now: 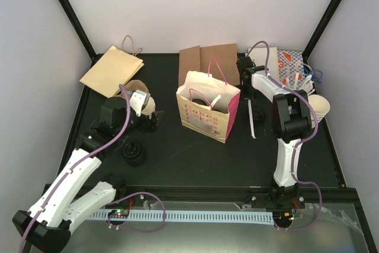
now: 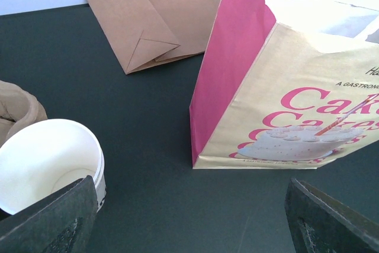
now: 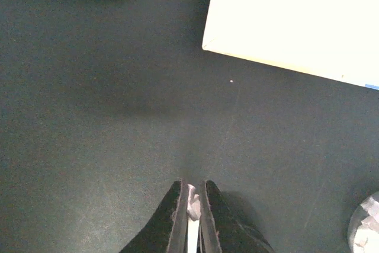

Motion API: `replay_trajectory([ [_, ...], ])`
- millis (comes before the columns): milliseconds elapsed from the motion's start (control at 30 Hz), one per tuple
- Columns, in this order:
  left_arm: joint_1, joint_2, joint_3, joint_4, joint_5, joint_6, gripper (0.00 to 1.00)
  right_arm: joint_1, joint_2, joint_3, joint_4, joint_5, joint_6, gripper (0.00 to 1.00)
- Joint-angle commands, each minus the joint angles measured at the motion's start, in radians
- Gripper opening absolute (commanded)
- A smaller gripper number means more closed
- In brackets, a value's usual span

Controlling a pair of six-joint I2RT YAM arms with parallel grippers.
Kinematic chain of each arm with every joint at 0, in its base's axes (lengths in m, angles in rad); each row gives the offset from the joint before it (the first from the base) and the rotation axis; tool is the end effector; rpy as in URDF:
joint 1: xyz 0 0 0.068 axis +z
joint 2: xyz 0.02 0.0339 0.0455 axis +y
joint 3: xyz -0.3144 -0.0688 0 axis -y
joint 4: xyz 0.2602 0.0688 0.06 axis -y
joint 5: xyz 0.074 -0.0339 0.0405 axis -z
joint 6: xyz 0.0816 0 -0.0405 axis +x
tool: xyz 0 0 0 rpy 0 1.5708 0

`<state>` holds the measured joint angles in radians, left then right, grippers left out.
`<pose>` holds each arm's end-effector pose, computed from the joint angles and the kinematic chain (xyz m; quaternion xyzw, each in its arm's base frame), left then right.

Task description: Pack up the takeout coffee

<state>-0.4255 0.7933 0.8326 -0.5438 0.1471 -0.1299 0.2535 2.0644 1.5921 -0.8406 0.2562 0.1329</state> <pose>0.1704 -0.0904 0.3330 0.1634 0.8440 -0.1998 0.4701 0.4572 0.0971 0.1775 -0.0429 0.9828 -0.0998 0.1495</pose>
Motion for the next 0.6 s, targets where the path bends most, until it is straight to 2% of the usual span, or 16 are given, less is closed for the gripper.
replay_trajectory([
  [0, 0.005, 0.003, 0.004, 0.027, 0.018, 0.019, 0.89, 0.010, -0.004, 0.023, -0.016, 0.047, 0.000, 0.08],
  [267, 0.005, -0.001, 0.005, 0.027, 0.022, 0.018, 0.89, 0.018, -0.104, 0.011, -0.049, 0.087, 0.006, 0.08],
  [567, 0.005, -0.010, 0.005, 0.028, 0.029, 0.018, 0.89, 0.023, -0.381, -0.049, -0.047, 0.147, 0.022, 0.08],
])
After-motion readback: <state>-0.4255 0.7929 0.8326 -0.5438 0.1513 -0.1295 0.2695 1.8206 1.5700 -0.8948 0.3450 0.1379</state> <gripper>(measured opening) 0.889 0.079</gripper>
